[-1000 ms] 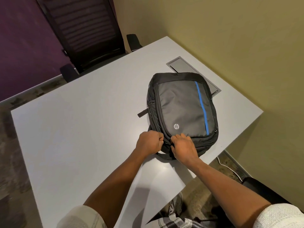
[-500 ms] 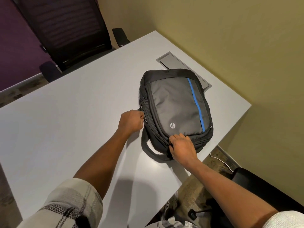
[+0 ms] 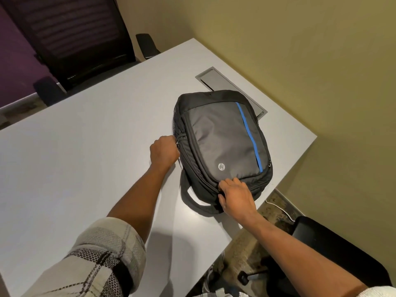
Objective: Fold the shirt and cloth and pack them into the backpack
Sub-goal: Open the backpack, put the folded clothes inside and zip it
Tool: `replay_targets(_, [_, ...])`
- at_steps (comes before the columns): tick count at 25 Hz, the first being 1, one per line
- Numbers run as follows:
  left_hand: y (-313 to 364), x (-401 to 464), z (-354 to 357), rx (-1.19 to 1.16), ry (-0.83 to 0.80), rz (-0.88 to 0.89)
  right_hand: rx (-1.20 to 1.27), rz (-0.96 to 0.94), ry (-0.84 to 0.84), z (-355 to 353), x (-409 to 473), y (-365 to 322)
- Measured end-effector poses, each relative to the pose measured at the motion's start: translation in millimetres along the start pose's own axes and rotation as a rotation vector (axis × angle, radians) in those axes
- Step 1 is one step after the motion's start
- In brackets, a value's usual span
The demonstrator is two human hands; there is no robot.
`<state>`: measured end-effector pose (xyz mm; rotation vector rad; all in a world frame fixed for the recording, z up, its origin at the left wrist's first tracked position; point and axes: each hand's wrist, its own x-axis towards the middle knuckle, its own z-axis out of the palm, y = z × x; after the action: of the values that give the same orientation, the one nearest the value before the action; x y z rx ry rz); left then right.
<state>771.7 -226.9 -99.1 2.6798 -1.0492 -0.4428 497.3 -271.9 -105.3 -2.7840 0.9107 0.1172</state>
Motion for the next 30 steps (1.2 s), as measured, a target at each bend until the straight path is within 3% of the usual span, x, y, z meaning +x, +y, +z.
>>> replay_targets(3, [-11, -1, 13, -0.347, -0.034, -0.145, 0.183, -0.015, 0.000, -4, -6, 23])
replay_targets(5, [-14, -3, 19, -0.527, -0.122, -0.226, 0.258, 0.079, 0.116, -11, 0, 50])
replay_targets(7, [-8, -9, 28, -0.697, -0.251, -0.284, 0.267, 0.211, 0.205, -19, 12, 78])
replay_targets(9, [2, -18, 37, -0.808, -0.374, -0.274, 0.190, 0.281, 0.153, -29, 29, 99])
replay_targets(13, [17, -24, 49, -0.942, -0.363, -0.292, 0.213, 0.336, -0.006, -33, 66, 132])
replay_targets(19, [37, -29, 52, -1.062, -0.375, -0.316, 0.847, 0.508, -0.130, -21, 92, 179])
replay_targets(22, [52, -30, 68, -1.098, -0.337, -0.355, 0.887, 0.457, -0.189, -36, 104, 200])
replay_targets(30, [142, -7, 112, -1.159, -0.258, -0.405, 0.779, 0.403, -0.112, -70, 171, 282])
